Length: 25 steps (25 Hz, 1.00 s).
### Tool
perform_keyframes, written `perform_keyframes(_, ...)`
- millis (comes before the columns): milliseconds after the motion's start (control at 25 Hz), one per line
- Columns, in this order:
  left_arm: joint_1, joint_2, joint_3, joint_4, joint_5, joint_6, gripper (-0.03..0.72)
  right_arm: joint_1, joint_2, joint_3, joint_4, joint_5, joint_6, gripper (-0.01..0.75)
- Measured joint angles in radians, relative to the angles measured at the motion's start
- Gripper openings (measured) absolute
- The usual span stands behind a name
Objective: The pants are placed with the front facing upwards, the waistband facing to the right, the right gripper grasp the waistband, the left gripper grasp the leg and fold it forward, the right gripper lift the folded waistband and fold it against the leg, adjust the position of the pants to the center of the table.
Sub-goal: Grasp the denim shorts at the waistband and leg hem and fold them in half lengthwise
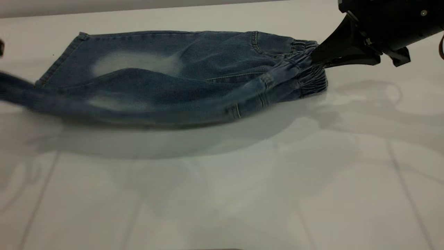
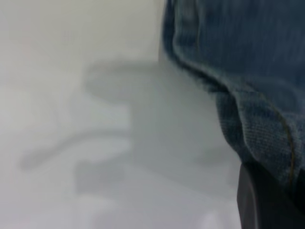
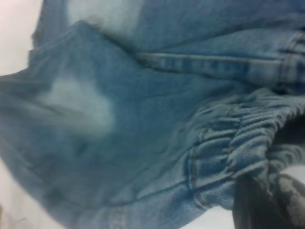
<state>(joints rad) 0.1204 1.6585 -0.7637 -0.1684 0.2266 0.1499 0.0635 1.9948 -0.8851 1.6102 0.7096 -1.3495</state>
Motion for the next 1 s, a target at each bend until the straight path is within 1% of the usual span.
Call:
perform_keyframes(320,0.0,0.044,-0.211,0.001,0.041,0.02,0.053,0.0,0.0,-0.122,0.0,-0.06,0.0,0.028)
perform_keyframes(480,0.0,0.122,-0.317,0.003,0.046,0.039,0.053,0.0,0.015,-0.163,-0.002,-0.104,-0.001,0.028)
perform_keyframes(600,-0.003,0.2,-0.398,0.004,0.049,0.064,0.053,0.0,0.064,-0.211,-0.002,-0.112,-0.003,0.028)
perform_keyframes(800,-0.04,0.338,-0.544,0.007,0.044,0.1,0.053,0.0,0.148,-0.294,-0.002,-0.15,-0.006,0.028)
perform_keyframes(1000,-0.104,0.473,-0.686,0.008,0.033,0.159,0.053,0.0,0.176,-0.347,0.011,-0.215,-0.065,0.029)
